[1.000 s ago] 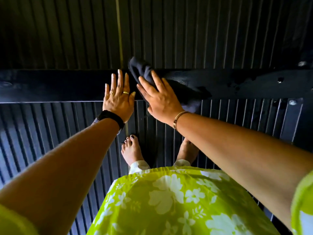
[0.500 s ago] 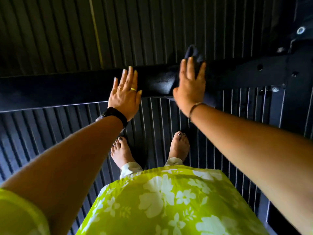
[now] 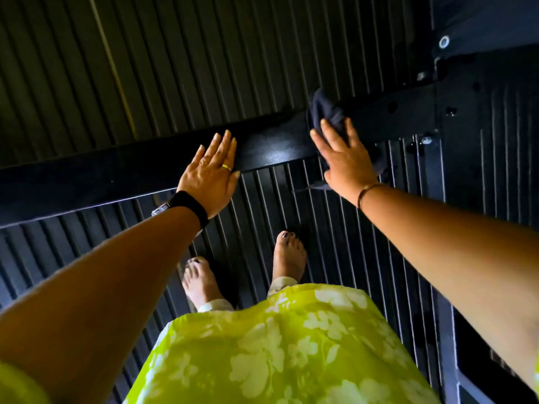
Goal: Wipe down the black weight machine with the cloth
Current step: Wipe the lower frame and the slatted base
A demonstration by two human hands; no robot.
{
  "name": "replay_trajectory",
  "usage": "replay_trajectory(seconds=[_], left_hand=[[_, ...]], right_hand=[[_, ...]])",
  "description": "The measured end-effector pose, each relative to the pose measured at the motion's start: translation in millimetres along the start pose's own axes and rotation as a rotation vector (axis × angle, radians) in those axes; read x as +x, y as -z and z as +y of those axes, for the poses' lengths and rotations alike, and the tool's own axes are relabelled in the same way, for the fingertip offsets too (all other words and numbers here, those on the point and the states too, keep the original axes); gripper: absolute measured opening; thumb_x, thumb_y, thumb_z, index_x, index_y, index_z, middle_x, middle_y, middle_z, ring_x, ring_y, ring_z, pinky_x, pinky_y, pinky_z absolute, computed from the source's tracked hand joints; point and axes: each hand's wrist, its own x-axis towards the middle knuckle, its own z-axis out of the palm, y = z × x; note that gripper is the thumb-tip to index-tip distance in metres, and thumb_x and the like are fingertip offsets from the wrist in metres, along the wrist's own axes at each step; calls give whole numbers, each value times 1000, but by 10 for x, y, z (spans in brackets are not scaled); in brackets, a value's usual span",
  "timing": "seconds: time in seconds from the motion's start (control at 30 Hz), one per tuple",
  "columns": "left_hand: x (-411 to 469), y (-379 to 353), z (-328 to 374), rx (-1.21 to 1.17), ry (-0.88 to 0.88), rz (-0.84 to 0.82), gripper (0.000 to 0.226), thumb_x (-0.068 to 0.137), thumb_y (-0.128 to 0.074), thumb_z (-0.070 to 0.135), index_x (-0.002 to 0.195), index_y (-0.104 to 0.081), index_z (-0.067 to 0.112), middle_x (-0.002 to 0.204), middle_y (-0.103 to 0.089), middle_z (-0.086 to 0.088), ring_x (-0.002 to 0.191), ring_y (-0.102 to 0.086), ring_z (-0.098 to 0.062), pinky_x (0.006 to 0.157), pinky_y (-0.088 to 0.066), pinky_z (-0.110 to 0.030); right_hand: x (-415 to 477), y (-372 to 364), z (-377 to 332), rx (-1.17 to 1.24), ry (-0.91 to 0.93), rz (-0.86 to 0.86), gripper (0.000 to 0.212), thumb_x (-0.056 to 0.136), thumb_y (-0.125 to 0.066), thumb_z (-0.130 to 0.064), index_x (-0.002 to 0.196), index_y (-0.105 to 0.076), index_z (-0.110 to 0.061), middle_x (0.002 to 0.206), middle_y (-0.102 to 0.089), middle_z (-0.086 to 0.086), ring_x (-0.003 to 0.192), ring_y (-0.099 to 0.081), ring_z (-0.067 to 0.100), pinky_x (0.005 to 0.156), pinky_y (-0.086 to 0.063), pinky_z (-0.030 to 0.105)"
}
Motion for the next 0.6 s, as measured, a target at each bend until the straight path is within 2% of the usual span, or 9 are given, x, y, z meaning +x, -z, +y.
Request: replay_trajectory(seconds=[0.13,0.27,0.33,0.43,0.53,0.6], left_hand=[[2,65,140,-6,20,-25,60,105,-27,32,154,-1,7,162,5,-8,150,6,-22,120,2,-36],[76,155,323,25,-12,-16,60,106,-27,31,154,0,7,162,7,-8,150,7,-22,121,2,-37],[148,196,440,41,-21,9,60,105,-29,28,154,0,7,162,7,-9,150,6,-23,121,1,-37],[336,209,502,32,-1,57,61,105,-30,24,154,2,9,162,7,-8,150,6,-21,120,2,-37],[561,95,528,102,-41,103,59,105,-27,26,154,3,11,162,9,-5,150,7,-20,119,5,-36],[652,6,611,140,-85,118,58,105,-28,27,154,-2,10,162,2,-5,150,2,-20,119,4,-37]], right_hand=[[42,120,-169,150,-75,-57,83,86,-59,-4,154,-17,-25,163,-4,-5,146,2,41,116,-24,48],[-10,259,-494,337,-29,24,79,89,-53,1,154,-17,-26,163,-4,-5,147,-1,37,117,-20,42],[26,312,-634,335,40,23,78,90,-52,0,155,-14,-25,163,0,-5,147,3,37,117,-19,42],[234,278,-685,194,187,-55,74,92,-50,-10,155,-14,-25,163,3,-6,147,7,37,119,-13,48],[293,99,-481,162,172,26,67,93,-51,-13,153,-23,-27,162,-4,-8,148,3,34,118,-12,48],[208,-48,-248,182,129,151,69,84,-64,-9,147,-39,-23,160,-21,-3,146,-12,40,115,-21,53]])
